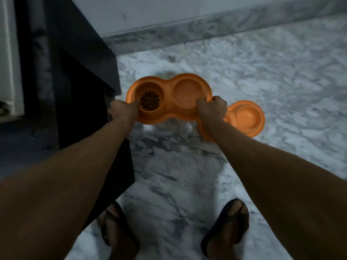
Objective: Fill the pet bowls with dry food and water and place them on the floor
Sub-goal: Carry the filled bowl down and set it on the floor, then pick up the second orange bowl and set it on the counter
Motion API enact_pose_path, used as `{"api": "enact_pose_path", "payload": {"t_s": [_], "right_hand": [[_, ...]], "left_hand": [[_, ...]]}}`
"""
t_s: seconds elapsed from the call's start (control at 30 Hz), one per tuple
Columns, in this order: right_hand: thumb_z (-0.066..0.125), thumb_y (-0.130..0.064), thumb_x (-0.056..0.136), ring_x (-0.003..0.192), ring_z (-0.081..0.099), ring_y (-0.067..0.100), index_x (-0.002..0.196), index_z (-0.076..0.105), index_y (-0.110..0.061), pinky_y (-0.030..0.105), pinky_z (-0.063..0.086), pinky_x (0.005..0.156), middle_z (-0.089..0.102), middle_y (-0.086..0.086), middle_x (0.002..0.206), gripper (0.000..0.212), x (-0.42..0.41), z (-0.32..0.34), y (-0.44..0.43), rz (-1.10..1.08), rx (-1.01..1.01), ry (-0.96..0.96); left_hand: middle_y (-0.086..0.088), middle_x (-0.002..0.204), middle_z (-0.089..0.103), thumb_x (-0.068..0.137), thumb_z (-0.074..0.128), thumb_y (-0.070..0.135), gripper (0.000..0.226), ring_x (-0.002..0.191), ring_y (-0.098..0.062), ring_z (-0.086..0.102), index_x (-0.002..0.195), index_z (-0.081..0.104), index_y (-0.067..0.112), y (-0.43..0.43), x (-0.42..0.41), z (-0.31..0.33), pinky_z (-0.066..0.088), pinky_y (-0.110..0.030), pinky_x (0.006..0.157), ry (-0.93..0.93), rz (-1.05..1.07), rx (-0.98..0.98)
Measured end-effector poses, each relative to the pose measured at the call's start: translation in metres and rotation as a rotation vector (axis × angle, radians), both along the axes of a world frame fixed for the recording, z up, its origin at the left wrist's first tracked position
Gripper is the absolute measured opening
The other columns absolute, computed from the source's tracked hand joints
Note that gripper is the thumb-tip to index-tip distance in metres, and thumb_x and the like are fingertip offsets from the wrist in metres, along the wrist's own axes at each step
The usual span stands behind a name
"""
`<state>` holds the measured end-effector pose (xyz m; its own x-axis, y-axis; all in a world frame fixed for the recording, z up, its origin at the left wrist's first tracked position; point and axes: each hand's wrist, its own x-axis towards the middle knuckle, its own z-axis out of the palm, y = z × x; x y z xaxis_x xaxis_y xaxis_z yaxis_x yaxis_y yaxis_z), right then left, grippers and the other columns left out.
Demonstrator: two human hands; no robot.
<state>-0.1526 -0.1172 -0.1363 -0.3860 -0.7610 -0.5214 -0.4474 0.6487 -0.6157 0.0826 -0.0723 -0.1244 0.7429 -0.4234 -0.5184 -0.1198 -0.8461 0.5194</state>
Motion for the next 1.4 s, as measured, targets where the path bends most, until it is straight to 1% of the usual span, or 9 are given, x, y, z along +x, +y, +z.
{"api": "enact_pose_path", "payload": {"t_s": [0.23, 0.37, 0.53, 0.63, 0.7, 0.93, 1.07, 1.27, 1.4], "right_hand": [[0.061, -0.05, 0.063, 0.099, 0.062, 0.035, 0.103, 0.064, -0.001, 0.039, 0.047, 0.072, 0.065, 0.018, 0.108, 0.064, 0.02, -0.094, 0.006, 0.056, 0.035, 0.005], [0.056, -0.053, 0.057, 0.099, 0.062, 0.033, 0.106, 0.064, -0.003, 0.045, 0.054, 0.08, 0.064, 0.017, 0.109, 0.07, 0.025, -0.113, 0.009, 0.081, 0.075, 0.031], [0.057, -0.051, 0.057, 0.098, 0.063, 0.034, 0.106, 0.063, -0.005, 0.05, 0.056, 0.083, 0.063, 0.016, 0.108, 0.067, 0.028, -0.121, 0.014, 0.079, 0.104, 0.027], [0.058, -0.048, 0.059, 0.099, 0.064, 0.034, 0.107, 0.062, -0.007, 0.051, 0.056, 0.084, 0.064, 0.015, 0.108, 0.063, 0.03, -0.124, 0.017, 0.064, 0.119, 0.03], [0.06, -0.047, 0.062, 0.098, 0.064, 0.034, 0.108, 0.062, -0.007, 0.051, 0.057, 0.083, 0.063, 0.015, 0.109, 0.06, 0.031, -0.125, 0.018, 0.065, 0.136, 0.037], [0.066, -0.037, 0.075, 0.093, 0.063, 0.031, 0.11, 0.061, -0.006, 0.04, 0.054, 0.071, 0.063, 0.014, 0.112, 0.046, 0.032, -0.127, 0.021, 0.074, 0.137, 0.07], [0.065, -0.036, 0.076, 0.095, 0.063, 0.032, 0.111, 0.061, -0.006, 0.043, 0.055, 0.076, 0.062, 0.015, 0.113, 0.046, 0.033, -0.127, 0.023, 0.082, 0.133, 0.083], [0.066, -0.034, 0.081, 0.098, 0.063, 0.031, 0.113, 0.061, -0.005, 0.038, 0.052, 0.071, 0.062, 0.013, 0.116, 0.043, 0.032, -0.123, 0.022, 0.104, 0.163, 0.087], [0.065, -0.033, 0.084, 0.112, 0.06, 0.032, 0.122, 0.059, -0.003, 0.035, 0.05, 0.083, 0.059, 0.015, 0.125, 0.049, 0.021, -0.104, 0.019, 0.079, 0.121, 0.056]], "left_hand": [[-0.019, 0.095, 0.072, 0.068, 0.08, 0.04, 0.054, 0.081, -0.031, 0.072, 0.099, 0.071, -0.003, 0.01, 0.009, -0.071, 0.062, -0.047, 0.068, 0.002, 0.05, 0.035], [-0.016, 0.097, 0.071, 0.063, 0.079, 0.039, 0.055, 0.083, -0.028, 0.071, 0.101, 0.07, -0.001, 0.016, 0.013, -0.095, 0.062, -0.044, 0.072, 0.042, 0.064, 0.037], [-0.014, 0.093, 0.07, 0.078, 0.077, 0.031, 0.031, 0.084, -0.025, 0.07, 0.089, 0.068, 0.003, 0.019, 0.011, -0.105, 0.061, -0.041, 0.077, 0.069, 0.052, 0.038], [-0.016, 0.102, 0.069, 0.078, 0.077, 0.03, 0.04, 0.09, -0.028, 0.069, 0.102, 0.068, 0.0, 0.022, 0.01, -0.11, 0.059, -0.044, 0.081, 0.082, 0.086, 0.024], [-0.014, 0.097, 0.065, 0.08, 0.076, 0.03, 0.041, 0.09, -0.027, 0.068, 0.106, 0.067, -0.001, 0.023, 0.009, -0.112, 0.059, -0.043, 0.081, 0.086, 0.084, 0.039], [-0.014, 0.1, 0.067, 0.078, 0.077, 0.027, 0.038, 0.091, -0.029, 0.069, 0.104, 0.067, 0.002, 0.025, 0.011, -0.121, 0.06, -0.044, 0.081, 0.093, 0.098, 0.058], [-0.013, 0.102, 0.068, 0.079, 0.076, 0.027, 0.035, 0.092, -0.029, 0.07, 0.103, 0.066, 0.004, 0.023, 0.013, -0.125, 0.059, -0.046, 0.082, 0.104, 0.107, 0.056], [-0.016, 0.114, 0.066, 0.078, 0.075, 0.035, 0.053, 0.098, -0.029, 0.068, 0.118, 0.061, 0.002, 0.022, 0.009, -0.12, 0.059, -0.042, 0.083, 0.086, 0.116, 0.117], [-0.012, 0.134, 0.051, 0.081, 0.07, 0.042, 0.071, 0.118, -0.028, 0.057, 0.136, 0.045, 0.005, 0.016, -0.013, -0.103, 0.05, -0.038, 0.089, 0.046, 0.149, 0.126]]}}
